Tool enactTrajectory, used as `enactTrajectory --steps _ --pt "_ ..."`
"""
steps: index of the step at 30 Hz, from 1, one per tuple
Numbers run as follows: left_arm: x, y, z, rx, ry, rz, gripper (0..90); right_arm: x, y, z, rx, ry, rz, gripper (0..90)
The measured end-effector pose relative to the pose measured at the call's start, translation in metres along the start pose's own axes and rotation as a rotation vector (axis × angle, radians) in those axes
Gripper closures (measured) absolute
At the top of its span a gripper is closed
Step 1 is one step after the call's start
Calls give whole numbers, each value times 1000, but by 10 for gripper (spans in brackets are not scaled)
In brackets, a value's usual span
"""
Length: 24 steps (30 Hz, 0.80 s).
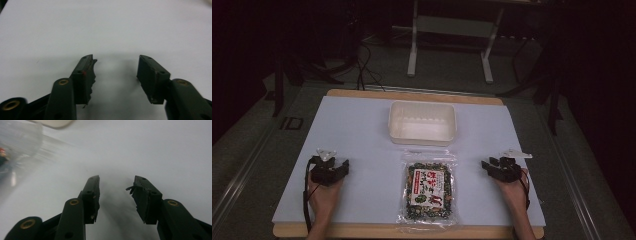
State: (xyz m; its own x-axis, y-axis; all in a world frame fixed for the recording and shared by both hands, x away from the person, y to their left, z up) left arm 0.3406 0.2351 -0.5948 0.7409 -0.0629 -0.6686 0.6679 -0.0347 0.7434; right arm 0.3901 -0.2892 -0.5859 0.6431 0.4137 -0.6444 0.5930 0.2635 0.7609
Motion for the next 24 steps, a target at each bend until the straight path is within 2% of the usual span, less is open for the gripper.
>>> enactTrajectory --steps 3,8,9,12,18,24 --pt "0 1 -1 7 -7 13 485 1 1 -3 8 24 7 549" --pt "0 2 -1 9 -21 29 486 1 5 -12 -20 50 11 538" --pt "1 2 -1 16 -18 30 487 -1 12 -19 -25 86 28 533" --pt "2 2 -1 10 -20 24 487 0 20 -26 -31 126 43 532" --pt "2 0 -1 11 -37 8 487 11 32 -42 -91 179 14 513" --pt "2 0 0 3 -43 6 478 22 47 -56 -99 236 13 467"
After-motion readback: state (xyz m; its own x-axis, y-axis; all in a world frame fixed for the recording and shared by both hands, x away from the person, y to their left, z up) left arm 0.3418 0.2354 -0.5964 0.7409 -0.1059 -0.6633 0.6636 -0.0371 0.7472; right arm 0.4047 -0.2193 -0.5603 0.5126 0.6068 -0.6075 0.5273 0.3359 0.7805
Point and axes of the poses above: each handheld gripper's, and its own axes: x roughly forward along the jaws, y roughly out of its top, z roughly to its right, the point moved 7 cm from there along x, roughly forward along the jaws, and after that the axes turned 1 degree about y, right-handed, at the moved point
